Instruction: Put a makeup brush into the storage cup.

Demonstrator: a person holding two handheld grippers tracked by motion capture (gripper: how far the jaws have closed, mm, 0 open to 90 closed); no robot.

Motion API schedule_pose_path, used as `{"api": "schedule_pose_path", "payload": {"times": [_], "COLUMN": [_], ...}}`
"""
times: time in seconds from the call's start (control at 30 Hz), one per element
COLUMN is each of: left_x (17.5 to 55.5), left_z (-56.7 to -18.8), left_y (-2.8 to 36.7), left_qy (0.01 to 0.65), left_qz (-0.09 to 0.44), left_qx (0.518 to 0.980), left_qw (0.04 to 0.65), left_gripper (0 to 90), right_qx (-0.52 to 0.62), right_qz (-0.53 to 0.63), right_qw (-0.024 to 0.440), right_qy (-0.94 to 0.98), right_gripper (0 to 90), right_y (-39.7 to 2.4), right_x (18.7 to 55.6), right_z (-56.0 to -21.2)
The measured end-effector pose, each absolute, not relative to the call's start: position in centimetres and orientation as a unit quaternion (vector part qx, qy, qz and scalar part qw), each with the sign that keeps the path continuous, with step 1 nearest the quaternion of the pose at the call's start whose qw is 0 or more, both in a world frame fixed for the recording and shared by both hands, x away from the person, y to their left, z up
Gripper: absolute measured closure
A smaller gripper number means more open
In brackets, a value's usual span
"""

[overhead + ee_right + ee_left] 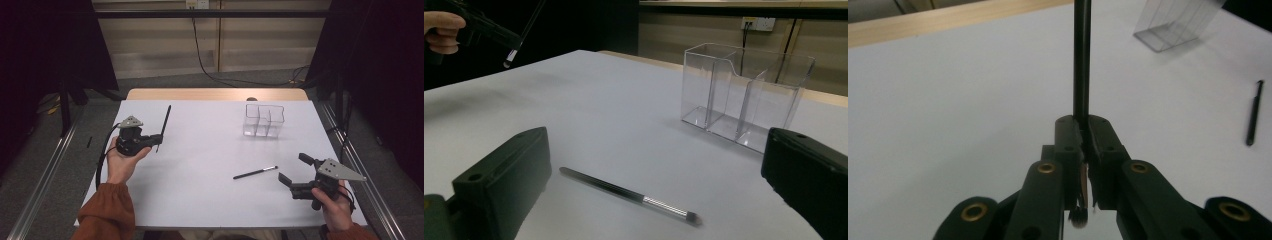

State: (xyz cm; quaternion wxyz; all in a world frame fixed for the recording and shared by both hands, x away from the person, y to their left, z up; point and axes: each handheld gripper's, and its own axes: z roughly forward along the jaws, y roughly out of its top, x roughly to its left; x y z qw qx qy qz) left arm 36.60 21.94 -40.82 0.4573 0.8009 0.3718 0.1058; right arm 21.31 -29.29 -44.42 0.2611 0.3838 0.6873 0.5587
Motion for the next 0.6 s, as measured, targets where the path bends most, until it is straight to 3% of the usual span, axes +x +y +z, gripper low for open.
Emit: {"api": "schedule_pose_path", "payload": {"times": [0.6], "left_x": [33.5], "left_z": [-40.0], "left_y": [21.7], "left_qy": [0.34], "left_qz": [0.107], "left_qx": [0.776], "left_qw": [0.521], "left_gripper": [84.4], "right_qx": [0.384], "right_qz": [0.564], "right_qw": [0.262], "right_qy": [0.682], "right_gripper": [0.0], "right_y": [-29.2], "right_x": [21.2], "right_z": [-44.5]}}
